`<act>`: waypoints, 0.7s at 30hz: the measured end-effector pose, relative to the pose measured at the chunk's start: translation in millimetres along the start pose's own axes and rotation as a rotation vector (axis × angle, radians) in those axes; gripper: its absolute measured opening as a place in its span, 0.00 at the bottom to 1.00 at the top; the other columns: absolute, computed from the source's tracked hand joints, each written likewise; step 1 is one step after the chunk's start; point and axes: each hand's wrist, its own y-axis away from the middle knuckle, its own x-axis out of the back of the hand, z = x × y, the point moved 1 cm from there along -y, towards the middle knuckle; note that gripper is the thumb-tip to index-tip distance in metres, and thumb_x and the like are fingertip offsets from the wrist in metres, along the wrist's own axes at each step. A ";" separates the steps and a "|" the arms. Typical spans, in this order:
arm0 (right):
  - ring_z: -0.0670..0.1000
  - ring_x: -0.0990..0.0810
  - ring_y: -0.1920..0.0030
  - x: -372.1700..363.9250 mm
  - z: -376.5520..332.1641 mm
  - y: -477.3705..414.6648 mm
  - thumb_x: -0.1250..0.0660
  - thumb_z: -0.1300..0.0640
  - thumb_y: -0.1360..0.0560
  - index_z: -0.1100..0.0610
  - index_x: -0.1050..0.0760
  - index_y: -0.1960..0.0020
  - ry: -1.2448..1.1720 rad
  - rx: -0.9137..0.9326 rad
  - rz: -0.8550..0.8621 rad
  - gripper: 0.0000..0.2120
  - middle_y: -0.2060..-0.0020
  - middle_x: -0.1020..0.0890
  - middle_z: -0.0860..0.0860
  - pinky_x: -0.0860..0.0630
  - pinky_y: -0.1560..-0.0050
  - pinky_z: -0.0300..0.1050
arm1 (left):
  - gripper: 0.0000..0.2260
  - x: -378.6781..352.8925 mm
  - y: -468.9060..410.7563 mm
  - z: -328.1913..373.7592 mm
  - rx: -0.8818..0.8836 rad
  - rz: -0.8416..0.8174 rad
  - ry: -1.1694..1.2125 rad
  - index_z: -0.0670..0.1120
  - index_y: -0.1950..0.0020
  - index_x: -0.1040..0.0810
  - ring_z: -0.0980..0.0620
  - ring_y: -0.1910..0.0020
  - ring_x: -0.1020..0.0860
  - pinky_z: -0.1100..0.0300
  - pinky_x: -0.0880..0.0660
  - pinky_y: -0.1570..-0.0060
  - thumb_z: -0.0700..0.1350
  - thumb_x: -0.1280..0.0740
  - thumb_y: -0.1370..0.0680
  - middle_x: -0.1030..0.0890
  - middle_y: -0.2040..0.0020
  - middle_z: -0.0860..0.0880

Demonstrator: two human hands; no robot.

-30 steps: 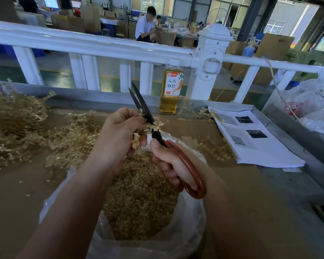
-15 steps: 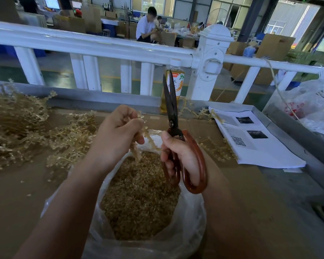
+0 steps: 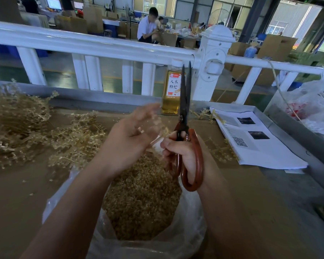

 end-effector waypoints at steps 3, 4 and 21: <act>0.46 0.26 0.76 2.8 -1.5 -1.4 0.32 0.64 0.31 0.51 0.26 0.72 -0.061 0.009 0.110 0.14 0.76 0.23 0.49 0.29 0.70 0.45 | 0.20 8.5 -0.1 4.2 -0.057 0.204 0.042 0.68 0.42 0.31 0.60 0.62 0.20 0.70 0.26 0.65 0.44 0.35 0.24 0.26 0.41 0.63; 0.45 0.26 0.77 4.2 -1.9 -1.9 0.32 0.66 0.29 0.51 0.28 0.70 -0.098 0.011 0.144 0.15 0.76 0.23 0.48 0.29 0.70 0.44 | 0.15 12.3 -0.6 3.1 -0.029 0.272 0.069 0.64 0.45 0.27 0.60 0.65 0.20 0.70 0.26 0.67 0.43 0.35 0.24 0.21 0.48 0.60; 0.43 0.27 0.76 3.3 -9.7 0.5 0.38 0.68 0.24 0.54 0.27 0.71 -0.242 0.111 0.257 0.18 0.77 0.24 0.46 0.28 0.71 0.38 | 0.08 -17.1 2.4 4.9 0.411 -0.122 0.330 0.42 0.57 0.21 0.53 0.69 0.19 0.63 0.23 0.71 0.41 0.28 0.34 0.16 0.64 0.46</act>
